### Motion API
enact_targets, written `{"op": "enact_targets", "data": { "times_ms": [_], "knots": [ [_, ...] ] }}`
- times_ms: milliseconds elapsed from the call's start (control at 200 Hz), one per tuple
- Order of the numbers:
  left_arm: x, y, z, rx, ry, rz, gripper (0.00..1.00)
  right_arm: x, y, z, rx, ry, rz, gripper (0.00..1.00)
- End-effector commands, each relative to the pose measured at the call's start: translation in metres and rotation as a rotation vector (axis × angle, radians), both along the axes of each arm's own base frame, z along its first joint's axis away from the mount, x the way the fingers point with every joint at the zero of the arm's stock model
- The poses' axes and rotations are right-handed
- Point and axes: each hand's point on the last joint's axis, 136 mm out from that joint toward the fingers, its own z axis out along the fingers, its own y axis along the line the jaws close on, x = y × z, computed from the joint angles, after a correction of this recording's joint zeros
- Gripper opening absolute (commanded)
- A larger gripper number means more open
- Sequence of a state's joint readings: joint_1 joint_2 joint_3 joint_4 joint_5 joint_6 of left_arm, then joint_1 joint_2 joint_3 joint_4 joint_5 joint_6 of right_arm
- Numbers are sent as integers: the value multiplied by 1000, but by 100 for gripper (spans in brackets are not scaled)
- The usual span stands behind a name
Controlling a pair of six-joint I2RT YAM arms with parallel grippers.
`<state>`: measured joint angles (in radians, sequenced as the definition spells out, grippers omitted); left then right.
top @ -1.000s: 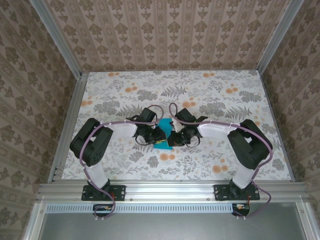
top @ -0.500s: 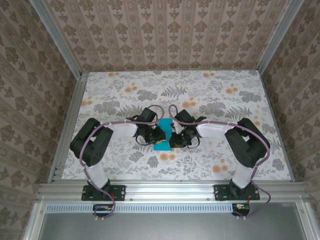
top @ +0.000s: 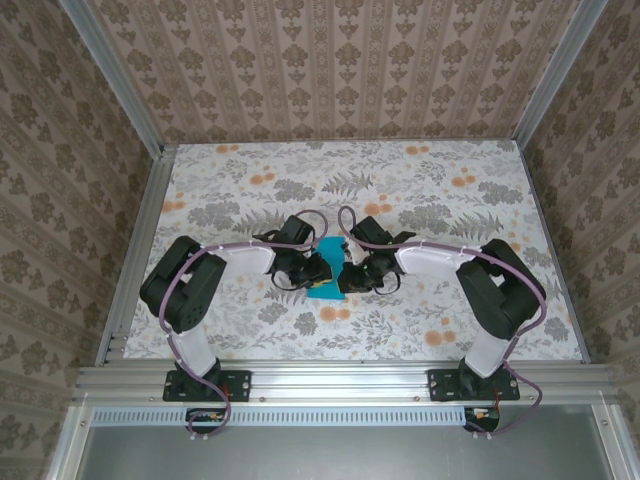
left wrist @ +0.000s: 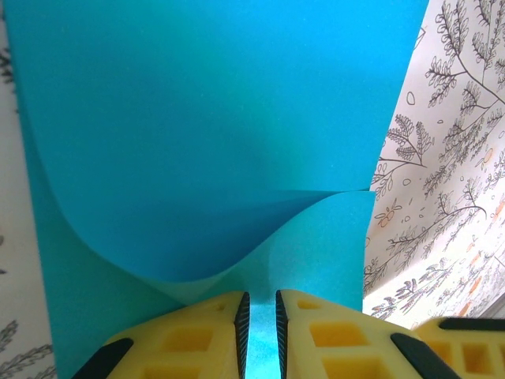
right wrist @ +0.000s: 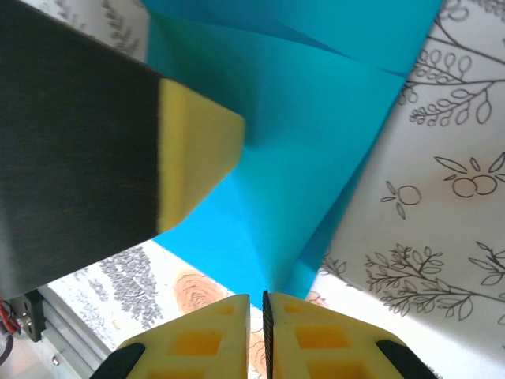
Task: Fold a paper plane with a square sheet of paper (pick it up from the middle)
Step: Fold the triangle a second time at the center of the table.
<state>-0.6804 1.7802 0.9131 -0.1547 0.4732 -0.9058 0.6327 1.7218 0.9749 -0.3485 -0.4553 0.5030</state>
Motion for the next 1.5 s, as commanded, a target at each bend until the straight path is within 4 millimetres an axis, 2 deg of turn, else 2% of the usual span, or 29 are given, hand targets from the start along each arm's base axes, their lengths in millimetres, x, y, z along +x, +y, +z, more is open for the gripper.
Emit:
{"op": "enact_targets", "data": {
  "times_ms": [0,300,640,1050,1210,1495],
  "knots": [
    [-8,12,-16,85,55,25,21,-3,8,19,28,-37,39,15],
    [-9,13,-16,86,56,27,20,-4,19,3,-1,-24,51,15],
    [-9,14,-17,89,58,28,20,-2,7,-21,-96,-15,50,15],
    [-10,15,-19,96,59,30,20,-5,-2,-30,-138,2,48,15],
    [-9,15,-19,96,57,31,19,-9,2,-28,-109,22,53,15],
    [-10,15,-19,95,59,28,20,2,15,2,0,-14,32,16]
  ]
}}
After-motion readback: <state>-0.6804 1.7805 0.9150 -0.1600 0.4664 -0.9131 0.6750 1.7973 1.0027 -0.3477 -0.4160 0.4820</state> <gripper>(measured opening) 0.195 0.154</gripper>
